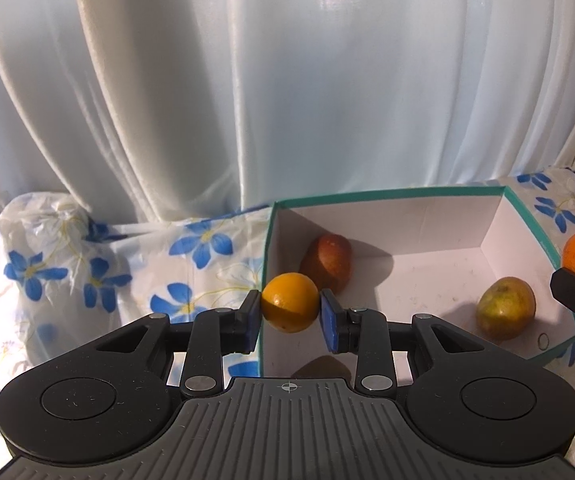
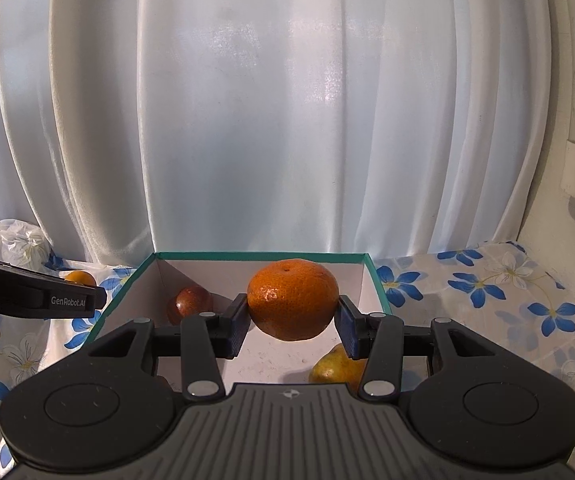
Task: Organize fruits
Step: 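Lift both fruits with both tools and carry them over the teal box, then open the left tool to drop the citrus while the right tool drops the mandarin into the box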
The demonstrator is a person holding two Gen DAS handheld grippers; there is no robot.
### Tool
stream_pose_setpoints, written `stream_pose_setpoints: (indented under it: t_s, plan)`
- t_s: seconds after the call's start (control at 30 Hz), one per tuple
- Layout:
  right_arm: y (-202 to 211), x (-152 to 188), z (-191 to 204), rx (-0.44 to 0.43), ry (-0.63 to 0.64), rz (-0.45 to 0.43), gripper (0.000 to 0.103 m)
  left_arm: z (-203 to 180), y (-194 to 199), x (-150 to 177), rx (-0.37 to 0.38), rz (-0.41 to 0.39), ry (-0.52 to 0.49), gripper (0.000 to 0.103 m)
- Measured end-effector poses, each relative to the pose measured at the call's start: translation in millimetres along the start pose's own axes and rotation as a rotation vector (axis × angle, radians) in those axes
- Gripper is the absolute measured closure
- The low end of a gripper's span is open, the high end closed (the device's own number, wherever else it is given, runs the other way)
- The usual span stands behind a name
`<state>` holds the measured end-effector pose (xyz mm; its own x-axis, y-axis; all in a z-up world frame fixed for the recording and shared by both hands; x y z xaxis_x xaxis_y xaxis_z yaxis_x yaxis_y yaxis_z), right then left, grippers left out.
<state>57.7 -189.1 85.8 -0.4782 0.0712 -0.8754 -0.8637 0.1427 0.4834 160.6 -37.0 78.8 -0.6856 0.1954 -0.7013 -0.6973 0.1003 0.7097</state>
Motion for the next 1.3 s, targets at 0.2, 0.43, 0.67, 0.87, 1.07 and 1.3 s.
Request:
stream_pose_setpoints:
  t_s: [0.2, 0.43, 0.67, 0.87, 1.07, 1.3]
  plan:
    - [-12, 4, 3, 0.003, 0.004, 0.032, 0.057, 0, -12, 1, 0.001, 0.026, -0.007, 0.068]
    - [-28, 11, 3, 0.005, 0.009, 0.076, 0.057, -2, -29, 6, -0.006, 0.065, -0.019, 0.068]
    - [-43, 18, 3, 0.001, 0.009, 0.12, 0.057, -1, -44, 10, -0.012, 0.101, -0.025, 0.068]
    - [-51, 21, 3, 0.003, 0.015, 0.136, 0.058, -1, -53, 12, -0.011, 0.124, -0.031, 0.068]
    - [-60, 25, 3, 0.003, 0.015, 0.163, 0.057, -1, -60, 14, -0.01, 0.145, -0.034, 0.068]
    - [-68, 28, 3, 0.007, 0.017, 0.182, 0.057, -3, -69, 16, -0.01, 0.165, -0.043, 0.068]
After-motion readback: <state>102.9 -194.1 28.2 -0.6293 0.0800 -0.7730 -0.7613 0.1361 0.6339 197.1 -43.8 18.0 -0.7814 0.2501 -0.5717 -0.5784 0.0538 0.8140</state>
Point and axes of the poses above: each gripper's, at about its wrist camera, not at the fingertips, and y roughly against the way its jaws point, z to its left, x to its underside, the point moved 2 cm from there along -y, roughly the way its jaws point, and after that the axes turned 5 degrees about y, right-handed, at the moved point
